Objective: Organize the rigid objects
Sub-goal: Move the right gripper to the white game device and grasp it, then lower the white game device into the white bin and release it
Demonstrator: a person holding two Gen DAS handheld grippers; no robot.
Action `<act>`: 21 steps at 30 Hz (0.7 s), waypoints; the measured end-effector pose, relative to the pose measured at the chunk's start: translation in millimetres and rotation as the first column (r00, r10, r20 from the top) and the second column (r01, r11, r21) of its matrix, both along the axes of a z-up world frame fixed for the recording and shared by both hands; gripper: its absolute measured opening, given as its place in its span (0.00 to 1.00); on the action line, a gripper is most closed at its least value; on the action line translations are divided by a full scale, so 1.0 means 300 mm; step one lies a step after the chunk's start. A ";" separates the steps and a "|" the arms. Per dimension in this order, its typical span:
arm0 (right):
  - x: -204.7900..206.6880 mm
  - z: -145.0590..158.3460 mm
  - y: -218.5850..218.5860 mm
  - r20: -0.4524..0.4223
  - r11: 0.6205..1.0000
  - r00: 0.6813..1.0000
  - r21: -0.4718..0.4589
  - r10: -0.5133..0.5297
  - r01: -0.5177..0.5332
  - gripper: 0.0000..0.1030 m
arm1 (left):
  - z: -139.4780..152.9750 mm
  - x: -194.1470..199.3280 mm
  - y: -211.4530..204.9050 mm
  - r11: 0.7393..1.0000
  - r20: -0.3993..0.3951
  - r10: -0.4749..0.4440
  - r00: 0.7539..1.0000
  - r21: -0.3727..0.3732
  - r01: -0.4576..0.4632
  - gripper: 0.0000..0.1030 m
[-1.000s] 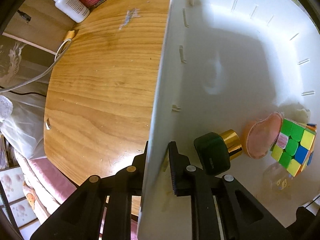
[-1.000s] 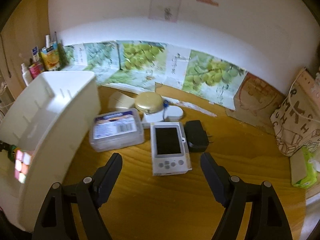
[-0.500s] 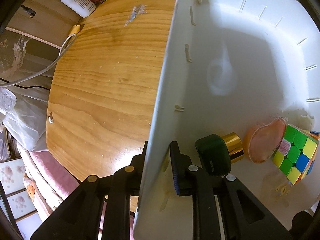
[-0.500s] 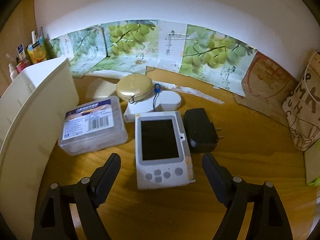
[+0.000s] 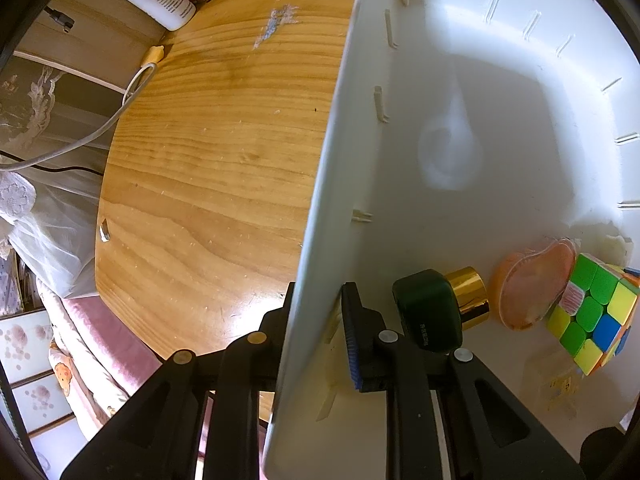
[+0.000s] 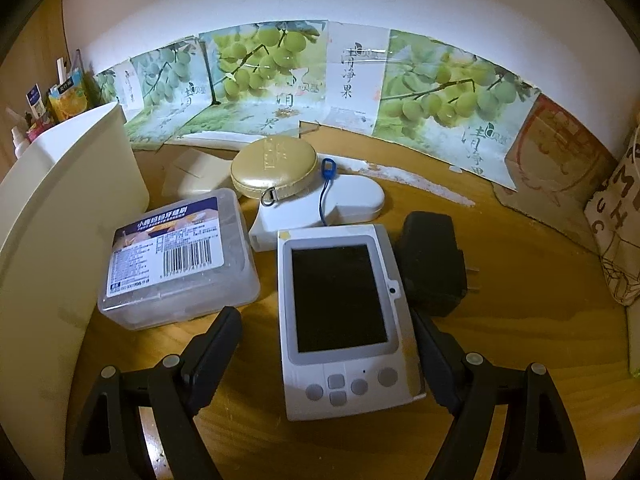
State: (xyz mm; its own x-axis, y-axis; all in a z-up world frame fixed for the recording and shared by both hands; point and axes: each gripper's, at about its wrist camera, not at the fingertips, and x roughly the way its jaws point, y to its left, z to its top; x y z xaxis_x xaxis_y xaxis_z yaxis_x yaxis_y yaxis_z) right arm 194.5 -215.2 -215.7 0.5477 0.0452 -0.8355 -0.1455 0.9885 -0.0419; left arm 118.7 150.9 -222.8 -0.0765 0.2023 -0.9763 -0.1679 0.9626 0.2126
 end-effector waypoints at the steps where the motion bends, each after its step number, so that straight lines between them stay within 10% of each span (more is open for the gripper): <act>1: 0.001 0.001 -0.002 0.005 1.000 1.000 0.000 -0.003 0.003 0.76 | -0.001 0.000 0.000 1.000 -0.001 -0.001 1.000 0.000 0.001 0.21; 6: 0.005 0.005 -0.025 0.010 1.000 1.000 0.014 -0.019 0.019 0.58 | -0.002 0.001 0.001 1.000 -0.003 -0.004 1.000 0.000 0.004 0.21; 21: -0.017 0.014 -0.027 -0.005 0.999 1.000 0.047 -0.020 0.020 0.55 | -0.012 -0.003 0.005 1.000 -0.013 -0.002 1.000 -0.007 0.002 0.21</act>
State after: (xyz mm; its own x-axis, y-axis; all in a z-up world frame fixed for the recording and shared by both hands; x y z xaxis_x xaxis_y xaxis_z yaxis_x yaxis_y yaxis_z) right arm 189.5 -223.4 -211.3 0.5449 0.0735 -0.8353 -0.1261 0.9920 0.0050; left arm 117.9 152.4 -226.5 -0.0893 0.1952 -0.9767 -0.1635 0.9644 0.2077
